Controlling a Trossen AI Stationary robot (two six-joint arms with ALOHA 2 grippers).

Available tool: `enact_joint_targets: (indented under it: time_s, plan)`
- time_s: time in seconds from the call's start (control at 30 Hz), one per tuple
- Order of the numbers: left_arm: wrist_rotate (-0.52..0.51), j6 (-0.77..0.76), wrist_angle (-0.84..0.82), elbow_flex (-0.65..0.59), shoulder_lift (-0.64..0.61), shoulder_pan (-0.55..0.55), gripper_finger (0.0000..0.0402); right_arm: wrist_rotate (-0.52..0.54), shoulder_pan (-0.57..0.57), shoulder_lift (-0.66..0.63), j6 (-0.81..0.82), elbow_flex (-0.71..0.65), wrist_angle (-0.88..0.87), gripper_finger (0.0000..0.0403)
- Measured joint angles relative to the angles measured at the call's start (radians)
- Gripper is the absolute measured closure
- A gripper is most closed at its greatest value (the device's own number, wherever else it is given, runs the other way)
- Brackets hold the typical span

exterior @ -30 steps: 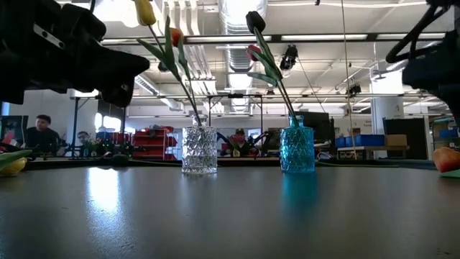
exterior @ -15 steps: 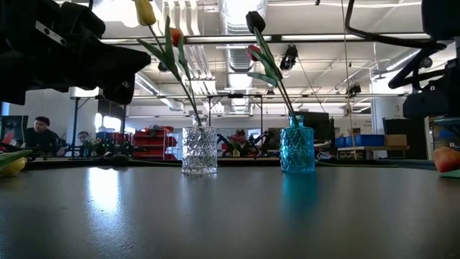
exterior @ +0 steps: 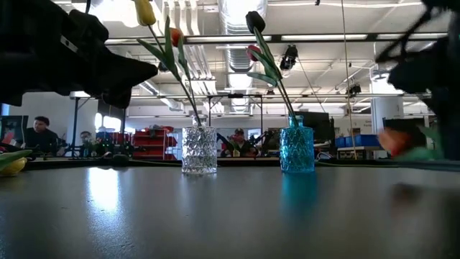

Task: Sort flowers into vase by color
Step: Put the orange flower into the transparent vase

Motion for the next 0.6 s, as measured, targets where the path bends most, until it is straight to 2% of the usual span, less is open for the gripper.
enact_joint_targets:
  time_s: [0.13,0.37,0.47,0.6]
  plan:
    - [-0.018,-0.001,0.004,0.0,0.025,0.0,0.0401,0.213,0.0,-0.059,-0.149,0.096,0.003,0.0388]
    - [-0.019,0.0,0.04,0.003,0.058,0.001,0.0401,0.552,-0.018,-0.058,-0.565,0.283,0.039,0.0389]
    - [-0.019,0.0,0.057,0.003,0.064,0.002,0.0401,0.69,-0.037,-0.024,-0.786,0.343,0.13,0.0389]
    - [-0.019,0.001,0.055,0.003,0.062,0.002,0.0401,0.788,-0.069,0.03,-1.127,0.405,0.354,0.039]
